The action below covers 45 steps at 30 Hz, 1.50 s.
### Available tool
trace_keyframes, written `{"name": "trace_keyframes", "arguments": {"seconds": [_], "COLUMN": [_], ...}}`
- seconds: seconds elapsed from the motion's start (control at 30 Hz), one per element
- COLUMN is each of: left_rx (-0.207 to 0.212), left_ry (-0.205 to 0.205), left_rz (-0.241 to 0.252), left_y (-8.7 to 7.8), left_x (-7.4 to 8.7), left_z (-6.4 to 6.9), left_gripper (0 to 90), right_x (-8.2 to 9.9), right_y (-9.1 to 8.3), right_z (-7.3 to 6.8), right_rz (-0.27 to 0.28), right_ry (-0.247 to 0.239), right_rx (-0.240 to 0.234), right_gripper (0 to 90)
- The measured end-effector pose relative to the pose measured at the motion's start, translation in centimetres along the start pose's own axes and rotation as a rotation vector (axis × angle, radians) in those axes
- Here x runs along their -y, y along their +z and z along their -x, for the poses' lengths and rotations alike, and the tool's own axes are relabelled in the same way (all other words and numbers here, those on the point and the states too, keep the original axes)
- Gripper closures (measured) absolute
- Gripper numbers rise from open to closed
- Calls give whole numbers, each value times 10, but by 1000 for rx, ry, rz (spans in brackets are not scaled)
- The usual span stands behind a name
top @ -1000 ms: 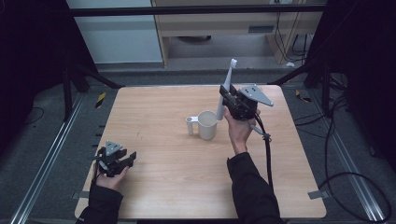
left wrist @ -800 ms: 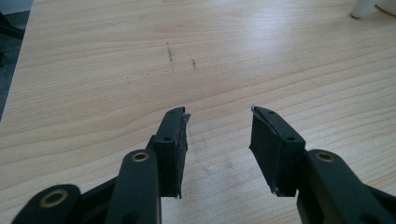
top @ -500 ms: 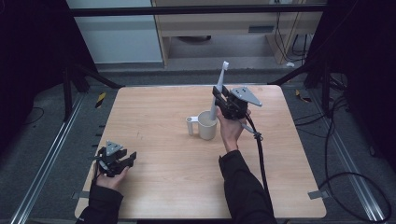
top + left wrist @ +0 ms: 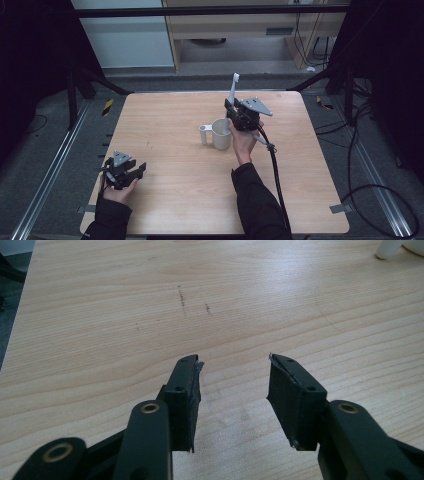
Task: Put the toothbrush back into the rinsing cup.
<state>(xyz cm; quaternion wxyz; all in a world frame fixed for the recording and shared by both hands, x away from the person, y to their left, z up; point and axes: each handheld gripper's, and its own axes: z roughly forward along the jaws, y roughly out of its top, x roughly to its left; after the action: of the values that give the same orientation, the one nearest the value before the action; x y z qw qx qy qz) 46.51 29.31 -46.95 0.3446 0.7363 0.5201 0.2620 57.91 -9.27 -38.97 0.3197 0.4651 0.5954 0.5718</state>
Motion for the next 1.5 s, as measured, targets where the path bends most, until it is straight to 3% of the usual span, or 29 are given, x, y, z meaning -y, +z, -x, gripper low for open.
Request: {"name": "trace_keyframes", "arguments": {"seconds": [0.2, 0.53, 1.07, 1.5], "left_rx": [0, 0, -1, -1], "left_ry": [-1, 0, 1, -1], "left_rz": [1, 0, -2, -2], "left_y": [0, 0, 0, 0], "left_x": [0, 0, 0, 0], "left_z": [0, 0, 0, 0], "left_gripper": [549, 549, 549, 548], "right_x": [10, 19, 26, 30], "right_y": [4, 10, 15, 16], "right_z": [0, -6, -1, 1], "right_rz": [-35, -96, -224, -289], "right_ry": [-8, -64, -28, -42], "right_rx": [10, 26, 3, 7], "right_gripper": [677, 677, 675, 671]}}
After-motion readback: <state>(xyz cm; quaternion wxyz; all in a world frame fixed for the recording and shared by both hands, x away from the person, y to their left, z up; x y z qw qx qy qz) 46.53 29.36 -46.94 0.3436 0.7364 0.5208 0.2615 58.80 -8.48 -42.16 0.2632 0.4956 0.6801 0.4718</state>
